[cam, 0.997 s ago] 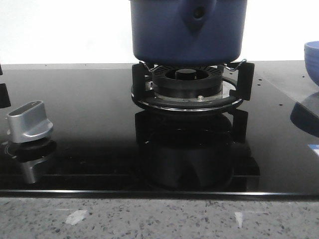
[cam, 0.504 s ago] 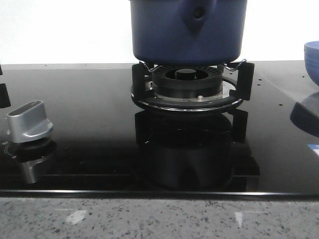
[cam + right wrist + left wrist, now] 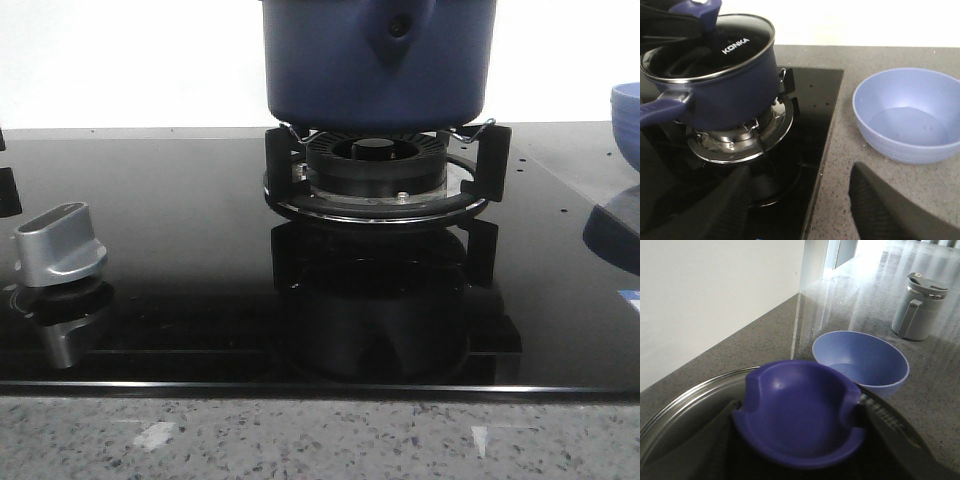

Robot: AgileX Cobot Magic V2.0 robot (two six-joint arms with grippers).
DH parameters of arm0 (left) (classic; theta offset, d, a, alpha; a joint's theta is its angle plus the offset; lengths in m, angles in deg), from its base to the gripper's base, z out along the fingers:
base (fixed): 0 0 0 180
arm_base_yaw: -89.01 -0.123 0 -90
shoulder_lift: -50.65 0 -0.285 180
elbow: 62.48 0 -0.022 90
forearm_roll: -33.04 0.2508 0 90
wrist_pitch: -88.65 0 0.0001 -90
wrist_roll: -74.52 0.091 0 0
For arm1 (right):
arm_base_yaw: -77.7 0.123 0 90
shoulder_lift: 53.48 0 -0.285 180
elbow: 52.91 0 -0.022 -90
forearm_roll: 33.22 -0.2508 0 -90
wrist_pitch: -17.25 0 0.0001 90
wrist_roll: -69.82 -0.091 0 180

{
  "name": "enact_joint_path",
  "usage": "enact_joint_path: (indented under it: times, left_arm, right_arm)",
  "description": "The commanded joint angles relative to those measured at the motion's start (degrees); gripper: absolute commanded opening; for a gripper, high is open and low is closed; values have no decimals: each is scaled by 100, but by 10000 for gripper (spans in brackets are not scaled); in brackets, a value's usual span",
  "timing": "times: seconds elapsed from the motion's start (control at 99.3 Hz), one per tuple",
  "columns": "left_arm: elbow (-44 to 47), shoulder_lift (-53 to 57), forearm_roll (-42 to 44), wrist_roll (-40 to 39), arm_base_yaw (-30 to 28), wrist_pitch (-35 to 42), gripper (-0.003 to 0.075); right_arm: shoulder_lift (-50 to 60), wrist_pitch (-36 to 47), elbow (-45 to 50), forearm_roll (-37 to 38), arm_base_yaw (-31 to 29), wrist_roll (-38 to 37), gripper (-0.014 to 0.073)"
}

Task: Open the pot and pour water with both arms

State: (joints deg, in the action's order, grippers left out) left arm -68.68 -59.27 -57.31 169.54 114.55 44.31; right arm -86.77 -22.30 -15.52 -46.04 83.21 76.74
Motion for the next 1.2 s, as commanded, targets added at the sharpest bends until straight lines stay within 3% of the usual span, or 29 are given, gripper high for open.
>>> enact_joint_path:
  times: [0.0,0.181,0.534,0.816,1.188]
  left_arm:
    - [-353,264,-391,-26,-45,-464,247]
    - [-707,284,-391,-358,-367,-805,247]
    - [-1135,309,-378,-880,-1444,-1645,247]
    - [-1144,564,-378,-903,-2155,-1793,247]
    - [-1144,655,-321,-977,-2544,-1955,247]
  right_arm:
    - [-189,293,-209,187,-57,-262,393]
    - [-745,-107,-417,923,-227,-1170,393]
    - [-2351,-699,-1963,1130,-666,-1168,393]
    - [-4149,-1205,-3170,1153,-1694,-1168,393]
    - [-5764,-1327,-3482,1151,-2239,-1030,393]
